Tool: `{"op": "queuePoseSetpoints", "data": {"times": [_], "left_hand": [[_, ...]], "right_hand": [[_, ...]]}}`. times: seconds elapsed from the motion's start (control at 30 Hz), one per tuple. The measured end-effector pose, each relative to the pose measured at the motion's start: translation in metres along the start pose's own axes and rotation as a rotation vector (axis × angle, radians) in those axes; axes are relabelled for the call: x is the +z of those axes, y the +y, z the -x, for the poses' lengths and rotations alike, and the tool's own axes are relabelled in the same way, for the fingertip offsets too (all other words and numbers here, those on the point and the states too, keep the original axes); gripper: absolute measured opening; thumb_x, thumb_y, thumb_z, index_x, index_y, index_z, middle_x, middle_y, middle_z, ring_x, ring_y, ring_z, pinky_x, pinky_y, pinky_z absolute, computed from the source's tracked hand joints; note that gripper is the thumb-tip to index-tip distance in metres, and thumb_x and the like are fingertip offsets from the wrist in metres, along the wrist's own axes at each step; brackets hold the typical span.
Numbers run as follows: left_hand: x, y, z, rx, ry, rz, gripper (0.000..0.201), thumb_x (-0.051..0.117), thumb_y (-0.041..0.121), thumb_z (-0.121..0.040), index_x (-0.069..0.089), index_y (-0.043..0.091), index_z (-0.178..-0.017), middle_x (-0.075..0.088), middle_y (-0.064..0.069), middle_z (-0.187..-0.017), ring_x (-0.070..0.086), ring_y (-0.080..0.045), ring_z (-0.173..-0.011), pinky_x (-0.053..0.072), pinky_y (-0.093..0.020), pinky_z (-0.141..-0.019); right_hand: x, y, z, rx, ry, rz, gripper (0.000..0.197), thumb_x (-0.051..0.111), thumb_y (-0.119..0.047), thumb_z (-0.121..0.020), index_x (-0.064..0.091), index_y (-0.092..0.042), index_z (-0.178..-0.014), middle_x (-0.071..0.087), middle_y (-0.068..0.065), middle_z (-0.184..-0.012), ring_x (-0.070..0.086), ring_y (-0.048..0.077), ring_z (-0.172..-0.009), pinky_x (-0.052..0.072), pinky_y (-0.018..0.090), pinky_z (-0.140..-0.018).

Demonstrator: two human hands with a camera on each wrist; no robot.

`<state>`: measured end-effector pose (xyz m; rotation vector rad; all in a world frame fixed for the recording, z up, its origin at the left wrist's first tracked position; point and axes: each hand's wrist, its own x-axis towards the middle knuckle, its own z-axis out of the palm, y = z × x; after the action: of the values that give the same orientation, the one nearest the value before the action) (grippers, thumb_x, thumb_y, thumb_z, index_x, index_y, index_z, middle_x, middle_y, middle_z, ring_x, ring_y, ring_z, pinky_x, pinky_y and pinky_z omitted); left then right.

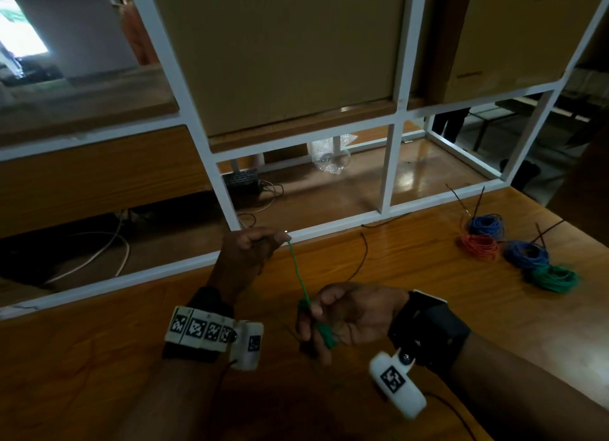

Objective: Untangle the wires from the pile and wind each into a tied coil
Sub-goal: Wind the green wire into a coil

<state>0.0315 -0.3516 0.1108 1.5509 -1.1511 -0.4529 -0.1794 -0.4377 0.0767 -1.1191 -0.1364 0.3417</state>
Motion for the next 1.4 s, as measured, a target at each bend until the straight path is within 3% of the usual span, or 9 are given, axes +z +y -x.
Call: {"op": "queuePoseSetpoints", "data": {"times": [0.3, 0.4, 0.5, 0.6, 0.73, 1.07, 1.13, 1.27, 1.4], "left_hand": [[0.054, -0.018, 0.046, -0.329, -0.276, 0.128, 0.018, 0.057, 0.014, -0.098, 0.071, 0.021, -0.090, 0.056, -0.002, -0.065, 0.046, -0.006, -0.050, 0.035, -0.020, -0.047], [0.052, -0.024, 0.059, -0.394, -0.294, 0.155, 0.014, 0.062, 0.026, -0.096, 0.075, 0.022, -0.099, 0.057, 0.002, -0.059, 0.042, -0.006, -0.043, 0.033, -0.020, -0.043], [0.038, -0.026, 0.066, -0.386, -0.236, 0.070, 0.016, 0.062, 0.026, -0.095, 0.075, 0.016, -0.093, 0.060, 0.007, -0.058, 0.050, -0.006, -0.049, 0.040, -0.018, -0.047], [0.015, -0.024, 0.062, -0.262, -0.157, -0.136, 0.016, 0.067, 0.032, -0.091, 0.074, 0.022, -0.081, 0.066, 0.005, -0.062, 0.060, -0.011, -0.059, 0.051, -0.024, -0.060], [-0.011, -0.013, 0.044, -0.091, -0.170, -0.187, 0.013, 0.072, 0.027, -0.088, 0.075, 0.024, -0.076, 0.070, 0.003, -0.064, 0.067, -0.013, -0.061, 0.053, -0.024, -0.063], [0.009, -0.009, 0.039, -0.124, -0.137, 0.179, 0.009, 0.074, 0.029, -0.086, 0.077, 0.030, -0.078, 0.068, -0.004, -0.064, 0.055, -0.013, -0.051, 0.042, -0.029, -0.050], [0.018, -0.008, 0.043, -0.158, -0.150, 0.350, 0.009, 0.080, 0.035, -0.074, 0.077, 0.029, -0.079, 0.069, -0.001, -0.069, 0.058, -0.014, -0.054, 0.043, -0.028, -0.050], [0.043, -0.008, 0.053, -0.357, -0.110, 0.318, 0.011, 0.064, 0.016, -0.093, 0.070, 0.018, -0.085, 0.065, 0.002, -0.062, 0.048, -0.017, -0.054, 0.034, -0.023, -0.048], [0.060, 0.001, 0.063, -0.476, -0.251, 0.313, 0.013, 0.059, 0.013, -0.097, 0.071, 0.014, -0.093, 0.062, -0.005, -0.063, 0.043, -0.010, -0.045, 0.032, -0.021, -0.044]], "right_hand": [[0.001, -0.058, -0.017, -0.721, 0.350, -0.545, 0.032, 0.050, -0.021, -0.101, 0.063, 0.000, -0.120, 0.061, 0.023, -0.136, 0.067, 0.030, -0.118, 0.061, 0.030, -0.090], [-0.020, -0.054, -0.014, -0.798, 0.904, -0.175, 0.033, 0.042, -0.025, -0.108, 0.062, -0.002, -0.121, 0.070, 0.017, -0.126, 0.065, 0.022, -0.122, 0.047, 0.033, -0.111], [-0.037, -0.045, -0.005, -0.515, 1.393, 0.746, 0.035, 0.043, -0.027, -0.110, 0.072, -0.007, -0.106, 0.074, 0.014, -0.091, 0.069, 0.011, -0.089, 0.053, 0.033, -0.074], [-0.044, -0.031, 0.003, 0.020, 1.111, 1.181, 0.029, 0.047, -0.023, -0.108, 0.070, -0.016, -0.091, 0.065, -0.007, -0.083, 0.064, 0.002, -0.077, 0.056, 0.035, -0.074], [-0.024, -0.016, -0.001, 0.377, 0.593, 0.916, 0.058, 0.039, -0.060, -0.104, 0.078, -0.018, -0.096, 0.076, 0.005, -0.098, 0.067, 0.024, -0.101, 0.051, 0.043, -0.100], [-0.008, -0.015, -0.016, -0.114, 0.114, -0.163, 0.027, 0.058, -0.027, -0.103, 0.066, -0.002, -0.109, 0.074, 0.011, -0.096, 0.057, 0.038, -0.108, 0.028, 0.045, -0.106], [-0.006, -0.024, -0.021, -0.315, 0.124, -0.383, 0.025, 0.056, -0.023, -0.103, 0.067, -0.002, -0.110, 0.075, 0.012, -0.104, 0.068, 0.026, -0.108, 0.039, 0.039, -0.109], [-0.002, -0.043, -0.039, -0.556, 0.364, -0.439, 0.038, 0.040, -0.029, -0.106, 0.072, -0.007, -0.111, 0.071, 0.014, -0.125, 0.061, 0.023, -0.129, 0.002, 0.035, -0.127], [-0.014, -0.056, -0.044, -0.654, 0.962, 0.019, 0.037, 0.041, -0.029, -0.110, 0.068, -0.005, -0.106, 0.074, 0.018, -0.114, 0.070, 0.021, -0.110, 0.054, 0.033, -0.098]]}}
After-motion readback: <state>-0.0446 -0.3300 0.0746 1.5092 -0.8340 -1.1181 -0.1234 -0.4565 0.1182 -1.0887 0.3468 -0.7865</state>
